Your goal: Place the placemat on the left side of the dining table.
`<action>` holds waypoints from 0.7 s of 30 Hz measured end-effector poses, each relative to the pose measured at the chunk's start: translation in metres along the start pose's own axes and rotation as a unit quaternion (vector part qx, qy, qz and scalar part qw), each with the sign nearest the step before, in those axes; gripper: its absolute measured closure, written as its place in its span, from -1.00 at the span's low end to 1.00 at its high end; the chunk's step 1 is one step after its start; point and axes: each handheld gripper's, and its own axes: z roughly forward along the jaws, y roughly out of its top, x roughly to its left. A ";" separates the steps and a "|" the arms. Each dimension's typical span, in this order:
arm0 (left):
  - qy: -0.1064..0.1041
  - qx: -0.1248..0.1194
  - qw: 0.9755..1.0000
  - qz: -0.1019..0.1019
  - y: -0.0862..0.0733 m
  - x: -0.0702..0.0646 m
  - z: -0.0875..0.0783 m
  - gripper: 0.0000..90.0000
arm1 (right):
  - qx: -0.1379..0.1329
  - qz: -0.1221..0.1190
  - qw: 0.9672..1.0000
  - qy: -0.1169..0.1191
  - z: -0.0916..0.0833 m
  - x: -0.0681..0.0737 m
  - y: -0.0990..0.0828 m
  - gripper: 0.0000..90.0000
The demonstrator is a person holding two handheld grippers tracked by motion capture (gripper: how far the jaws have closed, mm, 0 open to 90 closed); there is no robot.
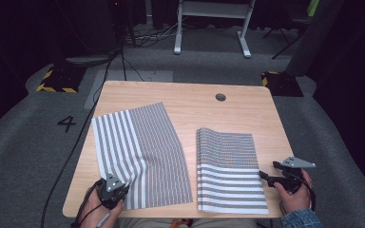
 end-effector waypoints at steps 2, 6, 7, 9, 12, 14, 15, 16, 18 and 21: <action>-0.005 0.000 1.000 0.013 0.008 0.005 -0.003 0.89 | 0.000 0.001 1.000 0.000 0.000 0.000 0.000 -0.50; -0.007 -0.001 0.999 0.034 0.026 0.015 -0.010 0.89 | 0.000 0.000 1.000 0.000 0.000 0.000 0.000 -0.50; -0.010 -0.002 0.999 0.039 0.030 0.020 -0.010 0.89 | 0.000 0.000 1.000 0.000 0.000 0.000 0.000 -0.50; -0.014 -0.010 0.998 0.055 0.036 0.030 -0.008 0.88 | 0.000 0.000 1.000 0.000 0.000 0.000 0.000 -0.51; -0.006 -0.012 0.999 0.050 0.043 0.048 -0.002 0.87 | 0.000 0.000 1.000 0.000 0.000 0.000 0.000 -0.51; 0.001 -0.010 0.999 0.046 0.047 0.057 0.001 0.88 | 0.000 0.000 1.000 0.000 0.000 0.000 0.000 -0.50; 0.001 -0.008 0.999 0.043 0.049 0.061 0.002 0.88 | 0.000 0.000 1.000 0.000 0.000 0.000 0.000 -0.50; 0.002 -0.007 0.999 0.039 0.050 0.063 0.002 0.88 | 0.000 0.000 1.000 0.000 0.000 0.000 0.000 -0.51; 0.007 -0.007 0.999 0.041 0.052 0.070 0.003 0.88 | 0.000 0.000 1.000 0.000 0.000 0.000 0.000 -0.51; 0.012 -0.006 0.999 0.032 0.054 0.082 0.003 0.88 | 0.000 0.000 1.000 0.000 0.000 0.000 0.000 -0.51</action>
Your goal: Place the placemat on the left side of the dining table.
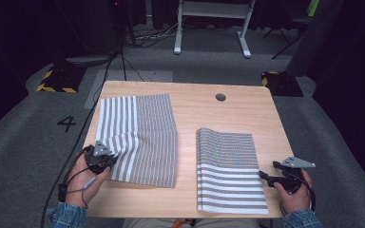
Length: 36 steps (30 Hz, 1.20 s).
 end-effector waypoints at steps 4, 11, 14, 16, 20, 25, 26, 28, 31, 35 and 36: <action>0.004 0.001 1.000 -0.006 -0.003 0.015 -0.002 0.87 | 0.000 0.000 1.000 0.000 0.000 0.000 0.000 -0.51; 0.014 0.008 1.000 -0.022 -0.015 0.029 0.002 0.87 | 0.000 0.000 1.000 0.000 0.000 0.000 0.000 -0.51; 0.013 0.008 0.999 -0.030 -0.019 0.031 0.004 0.86 | 0.000 0.000 1.000 0.000 0.000 0.000 0.000 -0.51; 0.003 0.004 0.999 -0.043 -0.021 0.033 0.004 0.80 | 0.000 0.000 1.000 0.000 0.000 0.000 0.000 -0.50; 0.035 -0.025 0.996 -0.082 -0.024 0.034 -0.003 0.20 | 0.000 0.000 1.000 0.000 0.000 0.000 0.000 -0.51; 0.072 -0.037 0.993 -0.083 -0.011 0.007 -0.010 -0.11 | 0.000 0.000 1.000 0.000 0.000 0.000 0.000 -0.51; 0.064 -0.041 0.994 -0.076 -0.008 -0.001 -0.008 -0.12 | 0.000 0.000 1.000 0.000 0.000 0.000 0.000 -0.51; 0.047 -0.045 0.996 -0.060 -0.002 -0.018 0.000 -0.14 | 0.000 0.000 1.000 0.000 0.000 0.000 0.000 -0.51; 0.020 -0.046 0.998 -0.032 0.005 -0.046 0.013 -0.16 | 0.000 0.000 1.000 0.000 0.000 0.000 0.000 -0.51; -0.022 -0.055 0.998 -0.004 0.015 -0.084 0.028 -0.23 | 0.000 0.000 1.000 0.000 0.000 0.000 0.000 -0.51; -0.031 -0.053 0.998 0.003 0.017 -0.092 0.032 -0.24 | 0.000 0.000 1.000 0.000 0.000 0.000 0.000 -0.50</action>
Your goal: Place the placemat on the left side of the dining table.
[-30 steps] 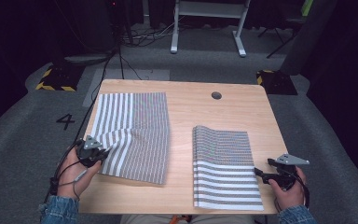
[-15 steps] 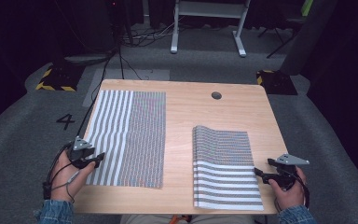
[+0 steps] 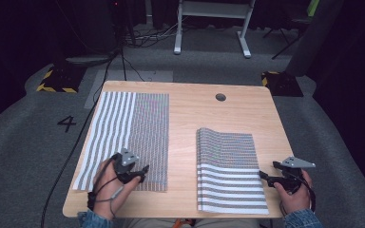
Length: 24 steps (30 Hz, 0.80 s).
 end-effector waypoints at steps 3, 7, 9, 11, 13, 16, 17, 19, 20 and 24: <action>-0.025 0.026 0.999 0.011 0.000 -0.020 0.015 -0.27 | 0.000 0.000 1.000 0.000 0.000 0.000 0.000 -0.51; -0.042 0.052 0.997 0.023 -0.004 -0.032 0.030 -0.30 | 0.000 0.000 1.000 0.000 0.000 0.000 0.000 -0.51; -0.049 0.058 0.997 0.026 -0.005 -0.037 0.035 -0.31 | 0.000 0.000 1.000 0.000 0.000 0.000 0.000 -0.51; -0.050 0.068 0.996 0.024 -0.006 -0.039 0.038 -0.32 | 0.000 0.000 1.000 0.000 0.000 0.000 0.000 -0.51; -0.048 0.065 0.997 0.011 -0.008 -0.041 0.042 -0.33 | 0.000 0.000 1.000 0.000 0.000 0.000 0.000 -0.51; -0.039 0.055 0.998 0.009 -0.009 -0.040 0.042 -0.32 | 0.000 0.000 1.000 0.000 0.000 0.000 0.000 -0.51; -0.037 0.052 0.998 0.009 -0.009 -0.040 0.043 -0.30 | 0.000 0.000 1.000 0.000 0.000 0.000 0.000 -0.51; -0.042 0.044 0.998 0.006 -0.011 -0.039 0.044 -0.30 | 0.000 0.000 1.000 0.000 0.000 0.000 0.000 -0.51; -0.039 0.039 0.998 0.013 -0.012 -0.037 0.044 -0.27 | 0.000 0.000 1.000 0.000 0.000 0.000 0.000 -0.51; -0.041 0.013 0.999 0.011 -0.016 -0.031 0.047 -0.22 | 0.000 0.000 1.000 0.000 0.000 0.000 0.000 -0.51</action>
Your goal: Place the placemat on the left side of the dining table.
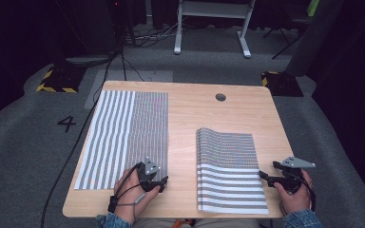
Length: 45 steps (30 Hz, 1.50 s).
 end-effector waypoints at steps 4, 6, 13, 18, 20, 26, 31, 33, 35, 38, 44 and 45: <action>-0.003 -0.005 1.000 0.001 -0.001 0.003 0.000 -0.22 | 0.000 0.000 1.000 0.000 0.000 0.000 0.000 -0.51; -0.005 -0.009 1.000 0.002 -0.002 0.004 0.000 -0.19 | 0.000 0.000 1.000 0.000 0.000 0.000 0.000 -0.51; 0.008 0.009 1.000 -0.006 -0.005 0.002 -0.008 -0.19 | 0.000 0.000 1.000 0.000 0.000 0.000 0.000 -0.50; 0.015 0.017 1.000 -0.011 -0.003 -0.002 -0.007 -0.24 | 0.000 0.000 1.000 0.000 0.000 0.000 0.000 -0.51; 0.015 0.026 0.999 -0.021 -0.001 -0.003 -0.008 -0.33 | 0.000 0.000 1.000 0.000 0.000 0.000 0.000 -0.50; 0.030 0.004 1.000 -0.004 0.000 -0.002 -0.022 -0.37 | 0.000 0.000 1.000 0.000 0.000 0.000 0.000 -0.50; 0.028 -0.023 0.999 -0.004 -0.004 -0.004 -0.039 -0.34 | 0.000 0.000 1.000 0.000 0.000 0.000 0.000 -0.51; 0.023 -0.031 0.999 0.003 -0.004 -0.006 -0.045 -0.34 | 0.000 0.000 1.000 0.000 0.000 0.000 0.000 -0.50; 0.020 -0.038 0.999 0.013 -0.004 -0.011 -0.050 -0.34 | 0.000 0.000 1.000 0.000 0.000 0.000 0.000 -0.51; 0.008 -0.046 0.998 0.029 -0.003 -0.022 -0.054 -0.36 | 0.000 0.000 1.000 0.001 0.000 0.000 0.000 -0.50; -0.017 -0.045 0.997 0.061 -0.001 -0.043 -0.054 -0.38 | 0.000 0.000 1.000 0.000 0.000 0.000 0.000 -0.50; -0.025 -0.046 0.997 0.061 -0.001 -0.047 -0.053 -0.38 | 0.000 0.000 1.000 0.000 0.000 0.000 0.000 -0.50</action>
